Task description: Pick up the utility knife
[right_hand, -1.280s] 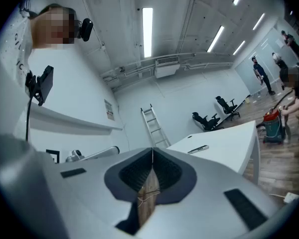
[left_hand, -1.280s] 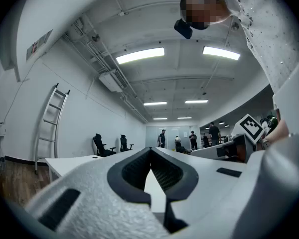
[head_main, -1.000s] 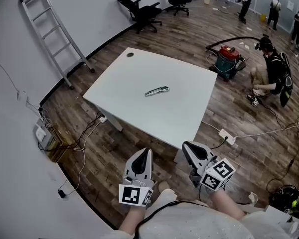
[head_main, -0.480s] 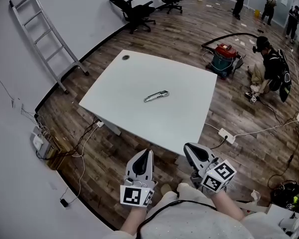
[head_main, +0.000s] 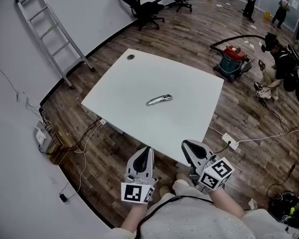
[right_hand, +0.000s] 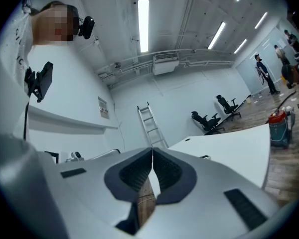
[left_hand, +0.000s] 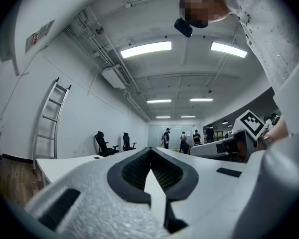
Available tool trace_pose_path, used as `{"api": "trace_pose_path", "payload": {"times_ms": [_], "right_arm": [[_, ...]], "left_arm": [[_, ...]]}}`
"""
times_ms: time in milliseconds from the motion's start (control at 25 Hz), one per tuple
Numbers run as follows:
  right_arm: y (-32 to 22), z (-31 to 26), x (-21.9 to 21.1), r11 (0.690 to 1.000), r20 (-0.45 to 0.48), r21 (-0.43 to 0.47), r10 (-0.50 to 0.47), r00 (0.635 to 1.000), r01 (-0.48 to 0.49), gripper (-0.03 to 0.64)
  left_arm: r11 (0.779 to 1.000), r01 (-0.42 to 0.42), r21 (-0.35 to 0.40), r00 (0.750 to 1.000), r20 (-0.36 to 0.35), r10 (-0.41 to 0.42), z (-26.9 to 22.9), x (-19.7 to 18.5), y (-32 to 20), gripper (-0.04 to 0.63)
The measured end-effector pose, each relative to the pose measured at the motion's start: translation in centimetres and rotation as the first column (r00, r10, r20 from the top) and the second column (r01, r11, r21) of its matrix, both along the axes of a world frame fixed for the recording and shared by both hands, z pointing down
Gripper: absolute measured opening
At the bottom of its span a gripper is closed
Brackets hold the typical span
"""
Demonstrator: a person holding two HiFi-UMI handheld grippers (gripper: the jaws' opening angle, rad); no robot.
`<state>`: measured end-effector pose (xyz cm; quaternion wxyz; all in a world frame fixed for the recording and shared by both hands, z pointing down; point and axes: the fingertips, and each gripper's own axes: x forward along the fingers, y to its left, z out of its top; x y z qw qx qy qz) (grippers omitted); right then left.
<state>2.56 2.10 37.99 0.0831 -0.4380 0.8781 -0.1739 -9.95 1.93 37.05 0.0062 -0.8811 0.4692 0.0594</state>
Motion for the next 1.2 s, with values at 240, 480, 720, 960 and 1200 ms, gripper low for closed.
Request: {"api": "trace_pose_path", "payload": {"times_ms": [240, 480, 720, 960, 1200], "right_arm": [[-2.7, -0.7, 0.4, 0.997, -0.018, 0.042, -0.066, 0.998, 0.067, 0.008], [-4.4, -0.1, 0.9, 0.986, -0.058, 0.066, -0.152, 0.987, 0.155, 0.008], [-6.2, 1.4, -0.3, 0.951, -0.144, 0.066, -0.291, 0.946, 0.302, 0.009], [-9.9, 2.2, -2.3, 0.914, -0.192, 0.047, -0.388, 0.901, 0.403, 0.009], [-15.1, 4.3, -3.3, 0.907, -0.245, -0.002, -0.408, 0.879, 0.420, 0.009]], "left_arm": [[0.999, 0.036, 0.012, 0.999, 0.003, -0.036, -0.2, 2.6, -2.4, 0.008], [0.998, 0.063, 0.005, 0.998, 0.000, -0.063, 0.7, 4.0, -3.9, 0.008], [0.998, 0.056, -0.014, 0.998, 0.001, -0.056, 2.1, 4.8, -5.1, 0.008], [0.999, 0.024, -0.033, 1.000, 0.001, -0.024, 3.9, 4.3, -8.5, 0.008], [0.999, 0.013, -0.049, 1.000, -0.005, -0.013, 4.4, 3.0, -13.1, 0.008]]}}
